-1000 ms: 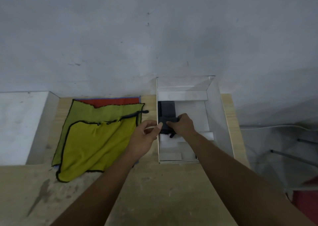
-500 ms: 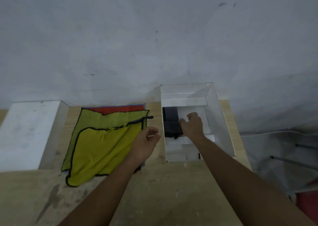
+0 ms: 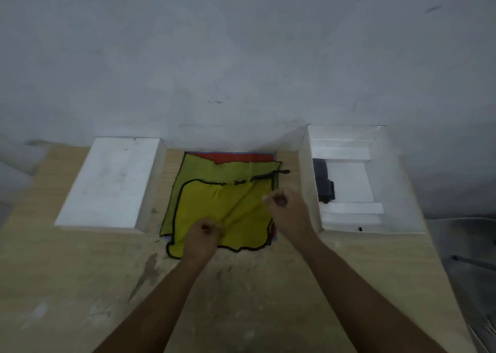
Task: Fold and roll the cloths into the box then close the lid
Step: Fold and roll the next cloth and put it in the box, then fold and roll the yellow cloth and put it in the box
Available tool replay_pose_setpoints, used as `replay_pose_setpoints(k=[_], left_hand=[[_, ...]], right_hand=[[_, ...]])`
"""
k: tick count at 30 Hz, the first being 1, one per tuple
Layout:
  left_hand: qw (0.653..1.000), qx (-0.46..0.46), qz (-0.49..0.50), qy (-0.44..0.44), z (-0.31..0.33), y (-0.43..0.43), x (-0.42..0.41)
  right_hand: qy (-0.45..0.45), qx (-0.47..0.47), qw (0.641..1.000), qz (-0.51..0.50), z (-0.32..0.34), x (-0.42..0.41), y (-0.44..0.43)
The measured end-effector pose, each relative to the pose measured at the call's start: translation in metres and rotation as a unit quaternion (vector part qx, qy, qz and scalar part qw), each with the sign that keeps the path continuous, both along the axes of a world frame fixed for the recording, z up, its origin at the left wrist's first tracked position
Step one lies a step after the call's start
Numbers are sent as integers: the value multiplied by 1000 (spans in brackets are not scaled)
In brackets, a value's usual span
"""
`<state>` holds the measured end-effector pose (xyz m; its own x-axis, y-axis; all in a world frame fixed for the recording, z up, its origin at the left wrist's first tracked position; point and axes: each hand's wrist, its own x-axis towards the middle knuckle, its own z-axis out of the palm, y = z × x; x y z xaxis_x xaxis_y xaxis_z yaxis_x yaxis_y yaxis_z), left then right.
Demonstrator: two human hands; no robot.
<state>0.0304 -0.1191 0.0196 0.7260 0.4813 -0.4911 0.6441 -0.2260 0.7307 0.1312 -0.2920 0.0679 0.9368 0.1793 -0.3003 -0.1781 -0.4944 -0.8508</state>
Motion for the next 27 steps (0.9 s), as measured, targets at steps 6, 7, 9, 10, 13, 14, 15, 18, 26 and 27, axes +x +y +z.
replay_pose_setpoints(k=[6,7,9,10,13,14,15,18,26,27], left_hand=[[990,107,17,92,-40,67,-61],[989,113,15,94,-52,77,-65],[989,123,13,76,-68,87,-68],[991,119,7,57,-75,91,-68],[994,82,-30,60,-63,96,-61],[996,59,-10,62,-60,96,-60],[997,34,13,61,-59,97,-59],[997,-43,62,25,-49,98,-56],[972,-229,56,7,-41,120,-75],[970,-238,52,5,-42,121,-81]], right_hand=[[141,-121,981,-62,-90,-48,20],[135,-132,978,-89,-97,-50,24],[130,-150,971,-137,-102,-53,32],[130,-155,967,-153,-103,-53,36],[134,-162,960,-183,-107,-54,44],[134,-157,958,-198,-107,-54,45],[136,-148,956,-215,-106,-54,45],[160,-112,943,-268,-98,-56,42],[206,107,920,-316,-78,-88,11],[198,130,917,-320,-74,-95,7]])
